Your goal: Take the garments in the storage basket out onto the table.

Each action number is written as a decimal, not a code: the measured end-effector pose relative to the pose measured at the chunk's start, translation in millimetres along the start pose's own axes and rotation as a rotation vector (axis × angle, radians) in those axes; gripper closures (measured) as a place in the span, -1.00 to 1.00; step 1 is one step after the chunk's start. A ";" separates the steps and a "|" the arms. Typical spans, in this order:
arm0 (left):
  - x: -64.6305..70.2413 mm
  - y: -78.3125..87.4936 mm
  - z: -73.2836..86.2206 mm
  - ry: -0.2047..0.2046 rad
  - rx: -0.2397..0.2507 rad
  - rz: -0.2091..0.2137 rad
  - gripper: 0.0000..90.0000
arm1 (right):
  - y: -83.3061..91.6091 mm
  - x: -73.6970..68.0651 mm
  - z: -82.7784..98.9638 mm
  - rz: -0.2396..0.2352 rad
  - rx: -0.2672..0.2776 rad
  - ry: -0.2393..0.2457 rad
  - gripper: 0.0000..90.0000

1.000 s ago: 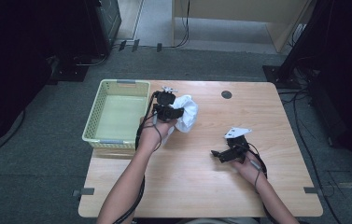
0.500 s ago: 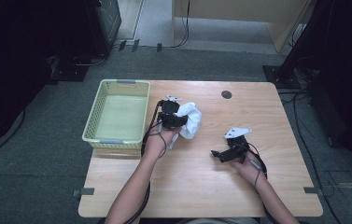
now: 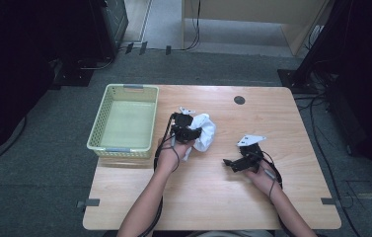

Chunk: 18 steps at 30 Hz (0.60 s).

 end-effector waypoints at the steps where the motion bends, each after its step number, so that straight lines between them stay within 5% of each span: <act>1: 0.6 -1.6 1.5 0.000 -0.002 0.000 0.52 | 0.0 0.0 0.0 0.000 0.000 0.000 -0.99; 18: 6.4 -21.3 25.2 0.004 0.000 0.024 0.43 | 0.1 -0.1 0.1 0.000 -0.001 -0.002 -0.99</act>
Point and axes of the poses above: each handheld gripper's, and its own axes: y roughly backward along the jaws, z roughly out of its underside, x roughly to its right, the point moved 10 cm from there along -y, roughly forward along the jaws, and after that the axes turned 4 degrees about x, right-handed, at the moved point
